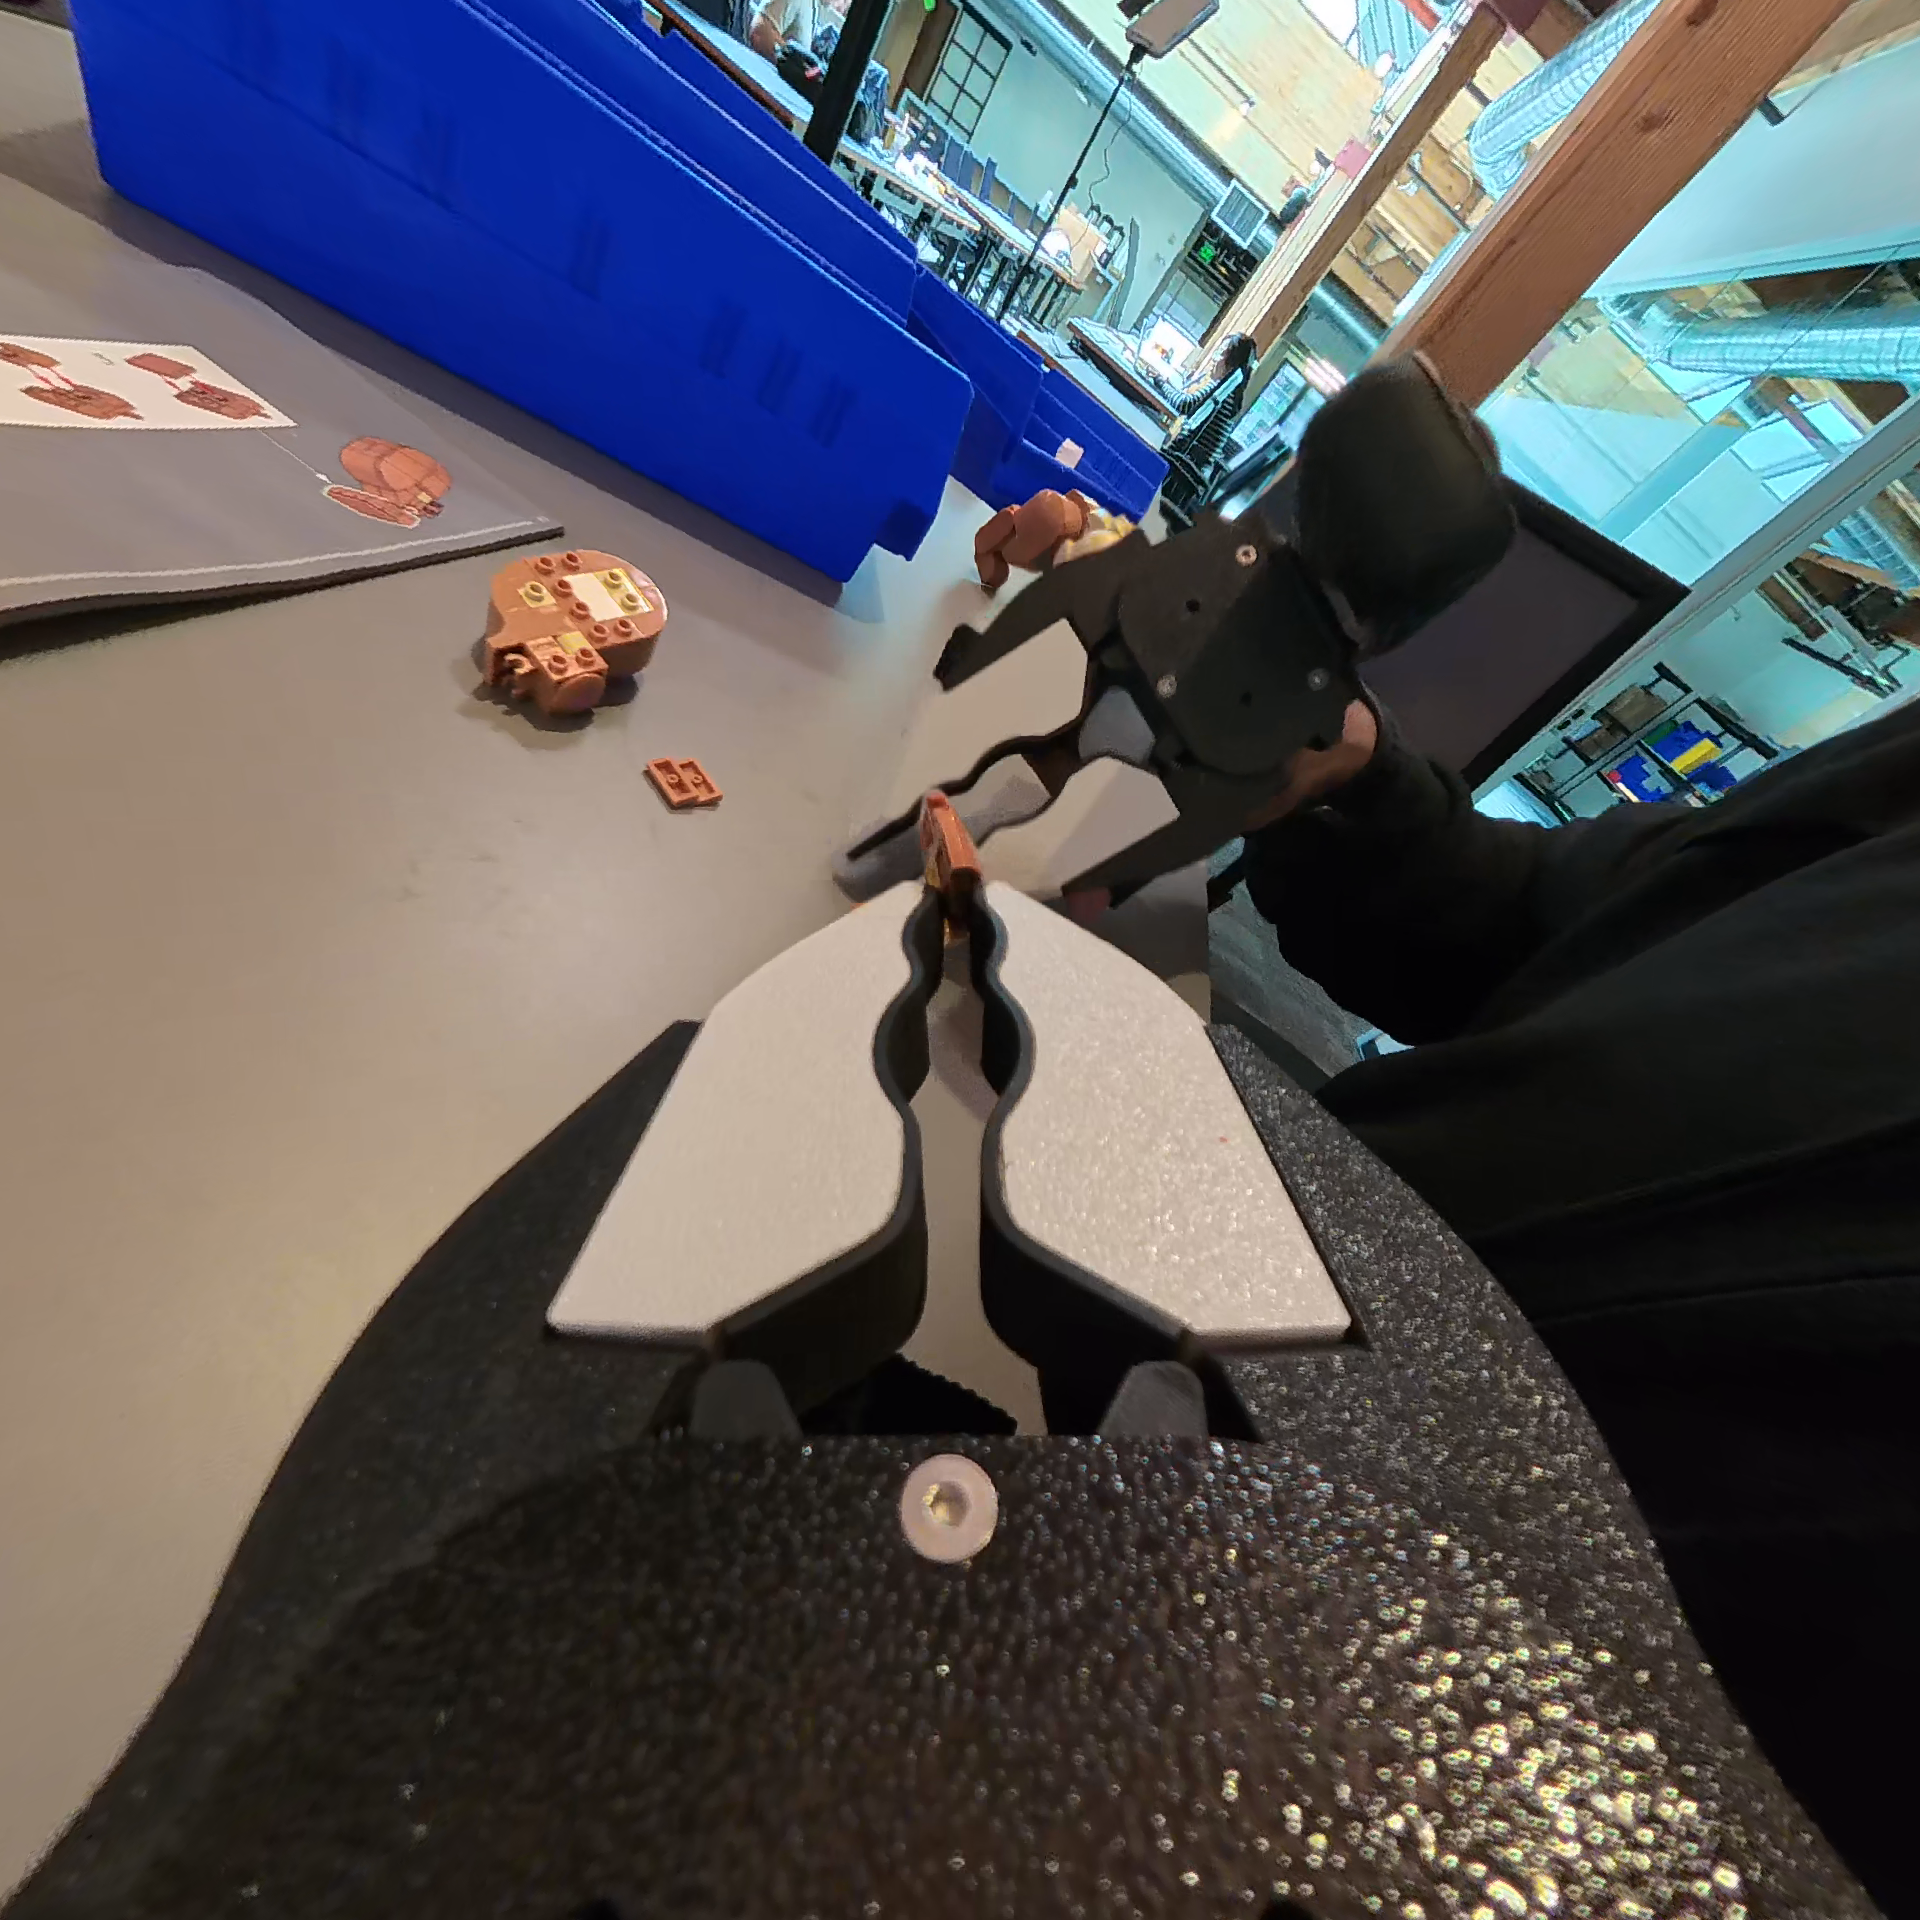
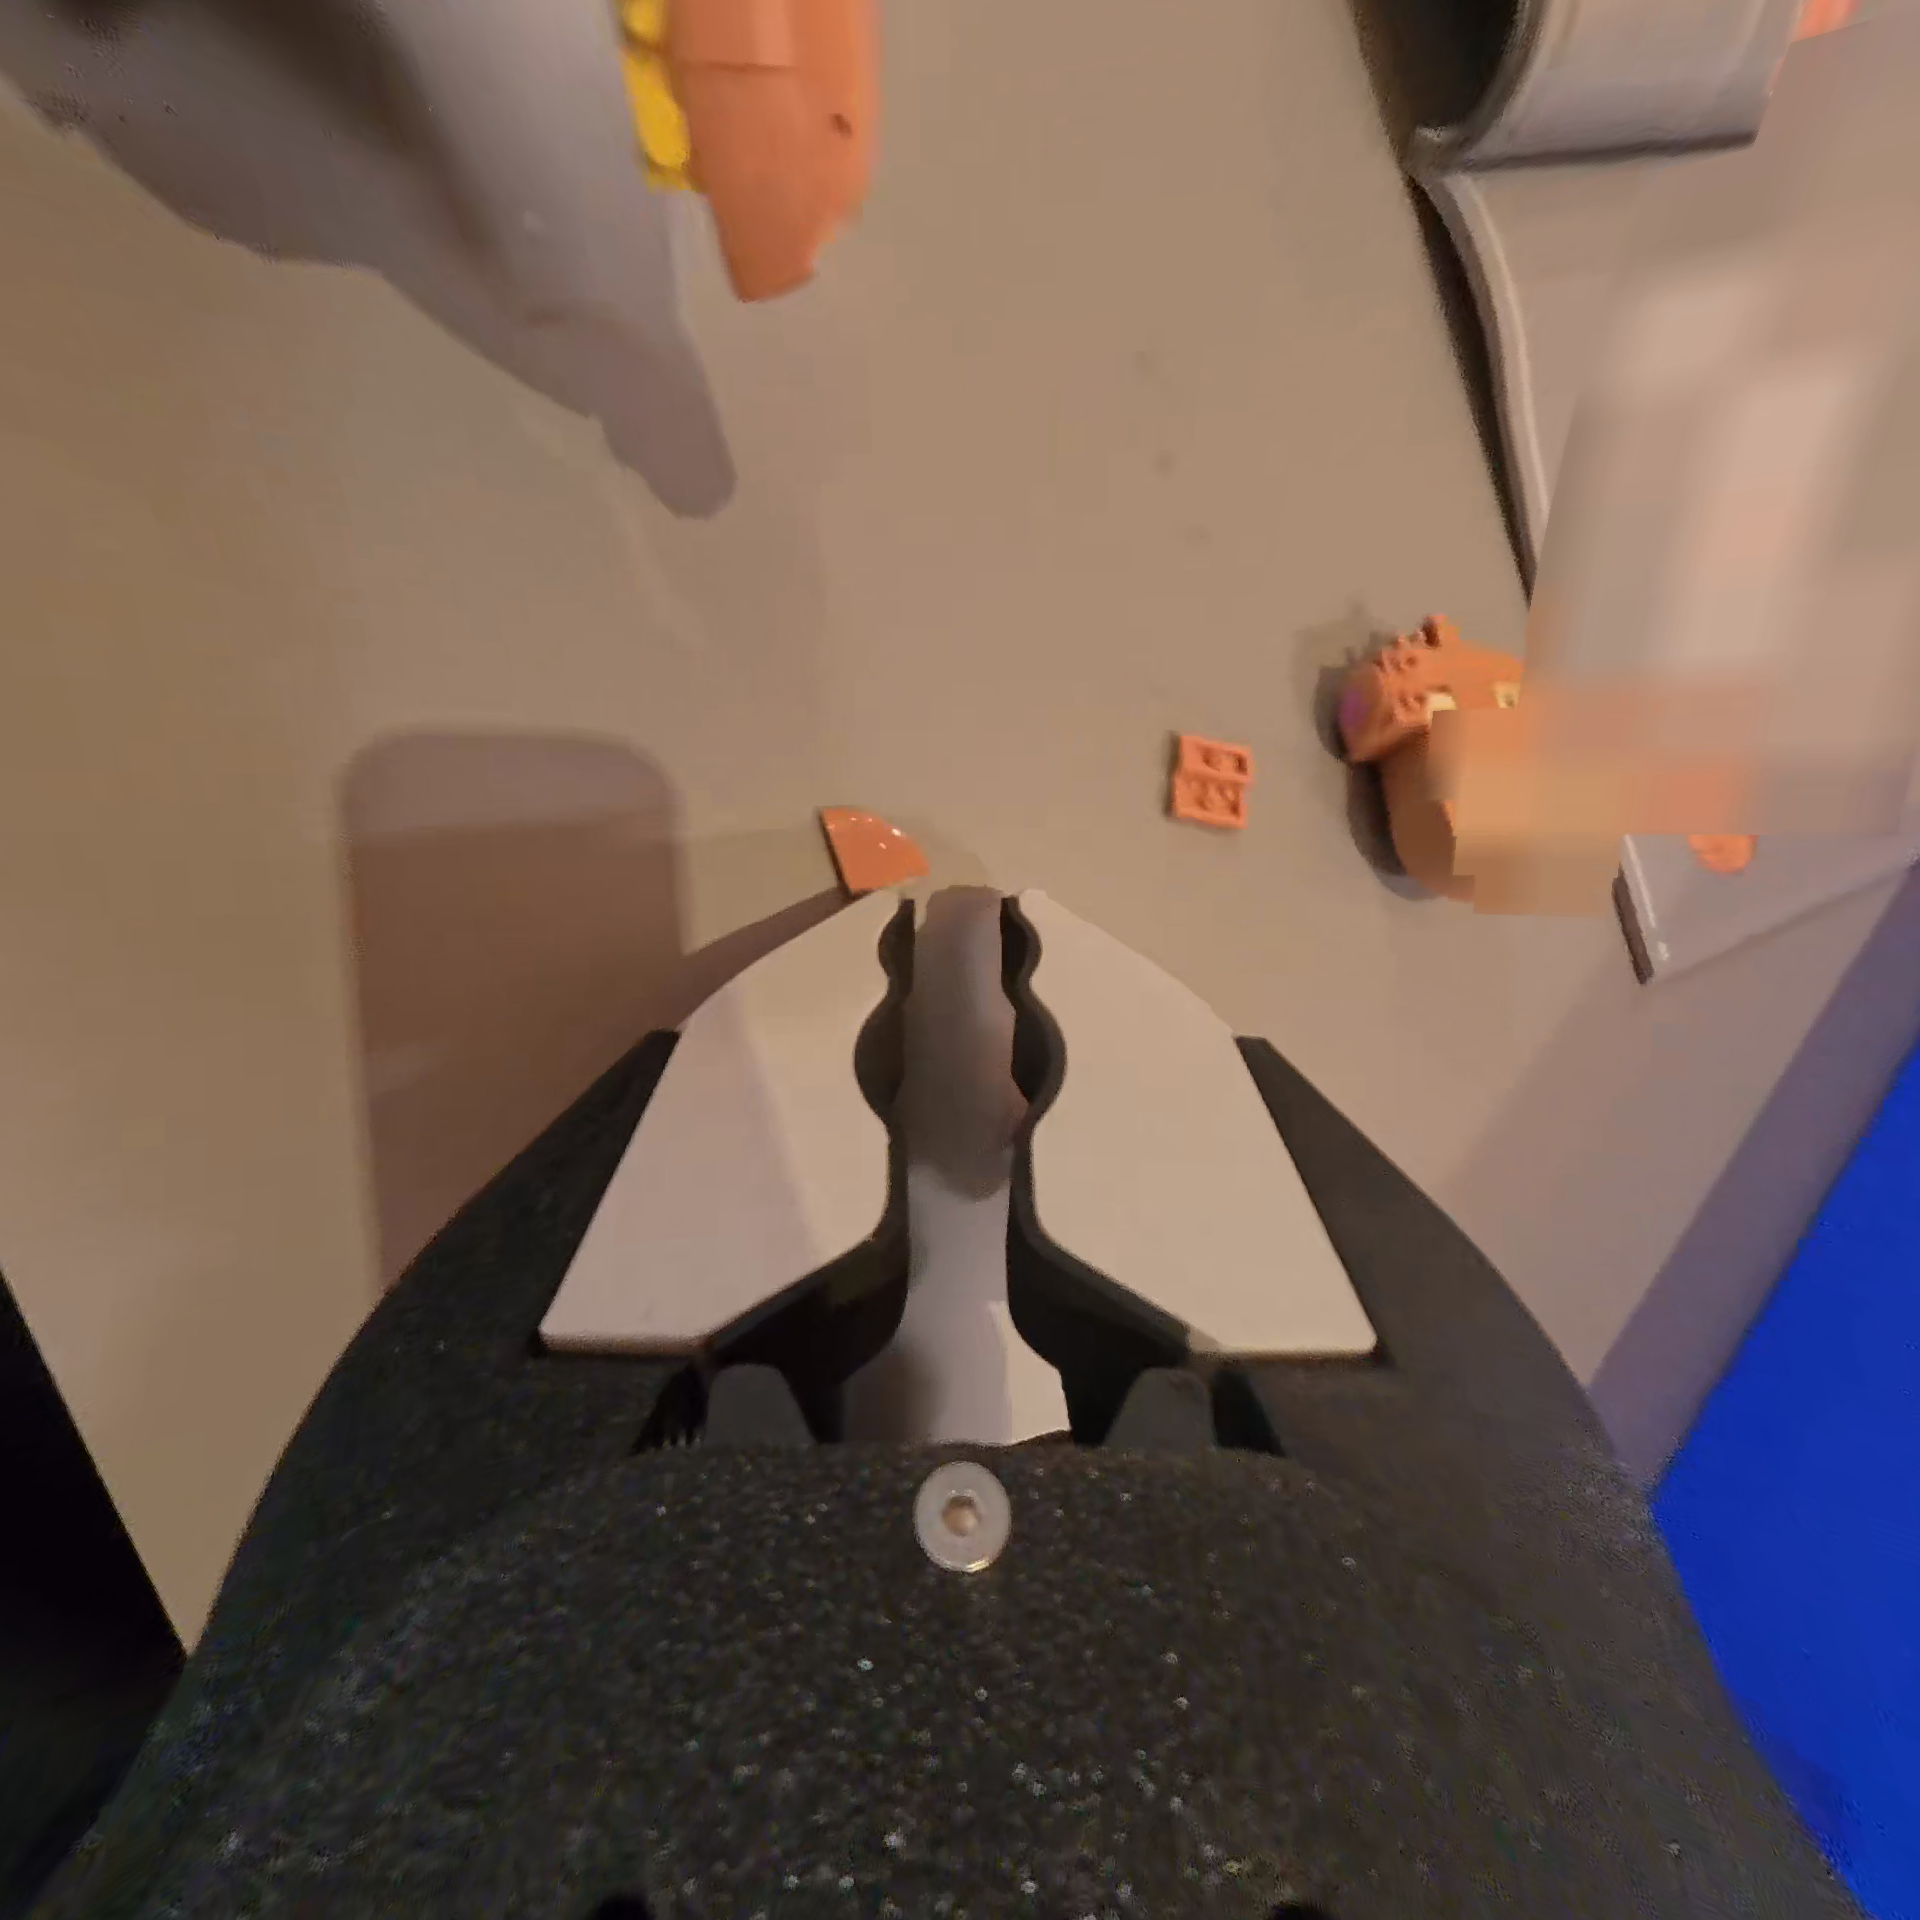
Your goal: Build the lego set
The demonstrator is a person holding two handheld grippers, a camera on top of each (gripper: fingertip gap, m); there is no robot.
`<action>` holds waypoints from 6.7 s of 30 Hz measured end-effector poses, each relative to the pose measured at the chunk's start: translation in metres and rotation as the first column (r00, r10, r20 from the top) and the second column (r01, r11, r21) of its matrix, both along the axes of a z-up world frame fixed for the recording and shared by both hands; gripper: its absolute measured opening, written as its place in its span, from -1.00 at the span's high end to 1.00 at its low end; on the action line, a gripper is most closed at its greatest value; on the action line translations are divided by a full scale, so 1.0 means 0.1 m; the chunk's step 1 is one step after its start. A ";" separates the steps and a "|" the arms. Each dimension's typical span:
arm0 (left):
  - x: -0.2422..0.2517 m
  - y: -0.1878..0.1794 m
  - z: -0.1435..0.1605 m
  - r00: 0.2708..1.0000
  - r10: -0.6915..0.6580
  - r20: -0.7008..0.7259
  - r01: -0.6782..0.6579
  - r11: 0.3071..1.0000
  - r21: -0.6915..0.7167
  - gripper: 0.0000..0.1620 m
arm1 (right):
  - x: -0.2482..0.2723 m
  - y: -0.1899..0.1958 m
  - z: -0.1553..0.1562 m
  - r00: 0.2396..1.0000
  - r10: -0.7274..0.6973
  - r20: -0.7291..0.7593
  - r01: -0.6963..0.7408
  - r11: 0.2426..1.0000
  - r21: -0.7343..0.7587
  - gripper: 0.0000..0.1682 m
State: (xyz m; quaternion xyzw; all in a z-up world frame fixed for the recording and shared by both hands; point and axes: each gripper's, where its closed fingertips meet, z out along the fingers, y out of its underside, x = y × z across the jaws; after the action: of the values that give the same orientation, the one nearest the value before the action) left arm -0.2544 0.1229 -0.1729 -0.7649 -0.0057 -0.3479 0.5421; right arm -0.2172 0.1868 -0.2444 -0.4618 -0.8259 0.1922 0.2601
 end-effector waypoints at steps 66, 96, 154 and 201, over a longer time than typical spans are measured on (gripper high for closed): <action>-0.19 -0.16 -0.01 0.989 0.127 0.082 -0.125 0.992 -0.023 0.95 | -0.42 -0.51 -0.02 0.867 0.496 0.044 -0.483 0.858 -0.174 0.81; -0.18 -0.05 -0.28 0.991 0.103 -0.088 -0.117 0.978 -0.171 0.95 | -0.39 -0.58 0.06 0.942 0.314 -0.116 -0.332 0.924 -0.192 1.00; -0.18 -0.11 0.02 0.950 0.097 0.298 -0.077 0.994 -0.075 0.95 | -0.39 -0.80 0.64 0.822 0.355 -0.445 -0.411 0.911 -0.033 0.82; 0.14 -0.13 0.14 0.978 -0.066 0.199 0.069 0.998 -0.012 0.75 | -0.15 -0.71 0.85 0.962 0.261 -0.079 -0.174 0.364 -0.915 0.93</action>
State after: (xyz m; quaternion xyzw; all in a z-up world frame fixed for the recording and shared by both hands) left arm -0.2405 0.1099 -0.1590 -0.7311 -0.0371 -0.4406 0.5196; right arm -0.2324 0.1157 -0.1595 -0.4224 -0.6470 0.6274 -0.0967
